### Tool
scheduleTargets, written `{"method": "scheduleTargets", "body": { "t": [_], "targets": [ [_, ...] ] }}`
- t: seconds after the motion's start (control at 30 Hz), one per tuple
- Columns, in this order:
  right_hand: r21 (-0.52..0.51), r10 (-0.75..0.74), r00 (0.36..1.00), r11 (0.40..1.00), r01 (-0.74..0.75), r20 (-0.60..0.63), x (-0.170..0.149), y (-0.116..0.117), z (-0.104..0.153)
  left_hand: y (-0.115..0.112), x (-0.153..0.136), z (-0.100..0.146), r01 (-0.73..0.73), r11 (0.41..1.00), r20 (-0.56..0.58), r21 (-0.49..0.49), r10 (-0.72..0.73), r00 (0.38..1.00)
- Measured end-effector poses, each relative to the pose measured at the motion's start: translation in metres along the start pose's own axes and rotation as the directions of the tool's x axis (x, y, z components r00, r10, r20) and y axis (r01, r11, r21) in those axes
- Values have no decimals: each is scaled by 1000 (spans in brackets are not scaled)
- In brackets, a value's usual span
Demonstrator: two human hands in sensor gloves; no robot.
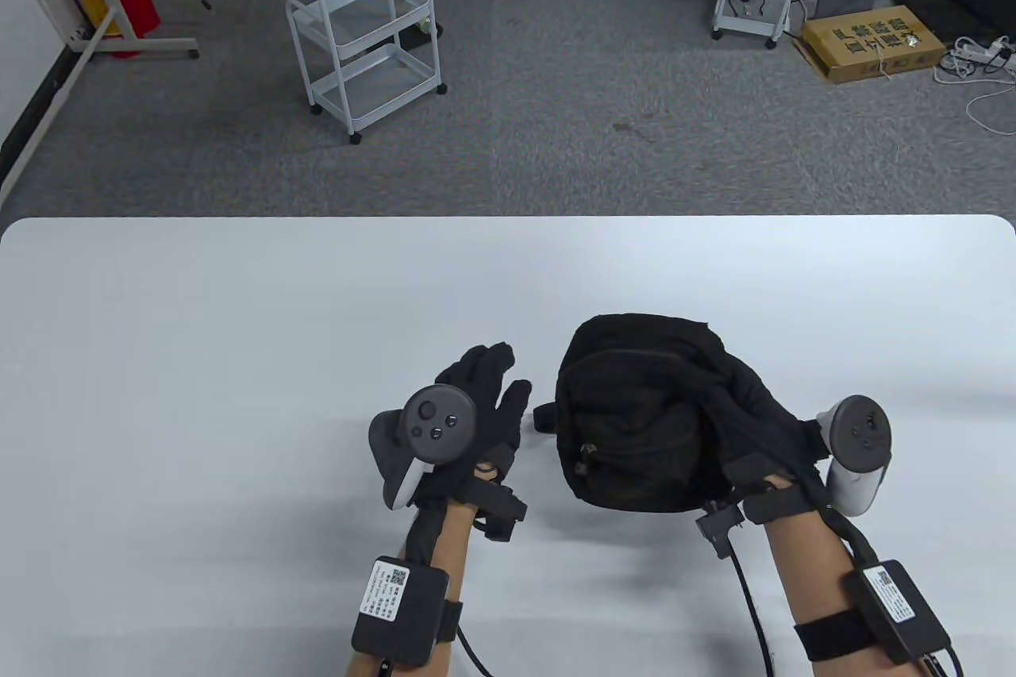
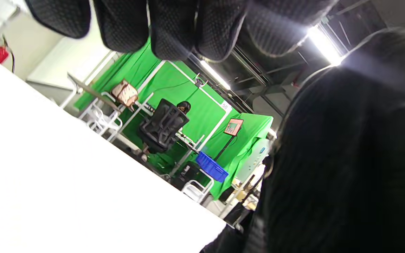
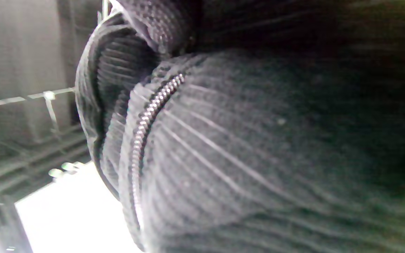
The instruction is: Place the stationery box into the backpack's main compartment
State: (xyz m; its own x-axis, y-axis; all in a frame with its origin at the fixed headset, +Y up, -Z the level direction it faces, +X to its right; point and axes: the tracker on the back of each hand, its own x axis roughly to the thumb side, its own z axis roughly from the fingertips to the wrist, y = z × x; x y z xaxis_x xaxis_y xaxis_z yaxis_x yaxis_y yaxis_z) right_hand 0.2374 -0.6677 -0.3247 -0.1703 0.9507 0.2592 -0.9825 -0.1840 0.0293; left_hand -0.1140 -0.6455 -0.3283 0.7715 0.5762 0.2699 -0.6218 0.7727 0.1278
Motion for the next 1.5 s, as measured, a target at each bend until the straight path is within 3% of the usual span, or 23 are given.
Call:
{"method": "scheduleTargets", "body": {
  "t": [0.13, 0.4, 0.5, 0.63, 0.83, 1.0, 1.3, 1.5],
  "targets": [
    [15, 74, 995, 997, -74, -62, -6, 29, -24, 4, -12, 10, 64, 998, 9, -18, -64, 998],
    [44, 59, 959, 998, -49, -276, -42, 70, -79, -11, -41, 15, 93, 993, -45, -70, -96, 994],
    [99, 80, 930, 994, -47, -359, -60, 69, -95, -15, -44, 16, 101, 990, -55, -95, -107, 993],
    [63, 75, 875, 997, -51, -478, -81, 57, -106, -19, -46, 13, 97, 988, -56, -118, -105, 993],
    [23, 112, 828, 993, -120, -549, -102, 39, -107, -27, -43, 12, 121, 982, -43, -146, -129, 991],
    [10, 109, 856, 993, -121, -505, -99, 25, -100, -33, -43, 12, 160, 969, -42, -187, -170, 985],
    [103, 254, 928, 967, -234, -272, -31, 5, -66, -30, -46, 11, 154, 971, -64, -180, -168, 984],
    [108, 469, 882, 880, -462, -42, 7, -14, -23, -26, -47, 14, 149, 973, -63, -175, -162, 985]
  ]
}}
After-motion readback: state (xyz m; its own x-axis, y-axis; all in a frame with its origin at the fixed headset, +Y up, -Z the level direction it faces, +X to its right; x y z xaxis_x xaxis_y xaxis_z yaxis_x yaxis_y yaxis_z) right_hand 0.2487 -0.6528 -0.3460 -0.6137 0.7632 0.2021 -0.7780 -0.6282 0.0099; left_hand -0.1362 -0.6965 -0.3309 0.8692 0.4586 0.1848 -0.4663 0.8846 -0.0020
